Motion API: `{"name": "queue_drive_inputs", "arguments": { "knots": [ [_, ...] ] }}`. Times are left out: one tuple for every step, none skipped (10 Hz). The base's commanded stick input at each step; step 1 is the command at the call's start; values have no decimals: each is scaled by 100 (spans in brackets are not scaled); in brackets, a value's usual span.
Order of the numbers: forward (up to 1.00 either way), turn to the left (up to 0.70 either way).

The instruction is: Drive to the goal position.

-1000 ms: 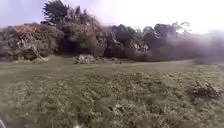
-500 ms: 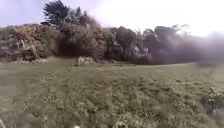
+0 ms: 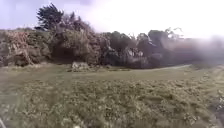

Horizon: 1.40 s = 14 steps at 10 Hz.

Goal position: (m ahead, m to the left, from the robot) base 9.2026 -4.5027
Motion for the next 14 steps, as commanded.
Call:
{"name": "queue_drive_inputs", "arguments": {
  "knots": [
    [70, 0],
    [70, 0],
    [70, 0],
    [70, 0],
    [70, -1],
    [70, -13],
    [70, -13],
    [70, -13],
    [70, -13],
    [70, -14],
    [70, -13],
    [70, -13],
    [70, -8],
    [70, -3]
  ]
}}
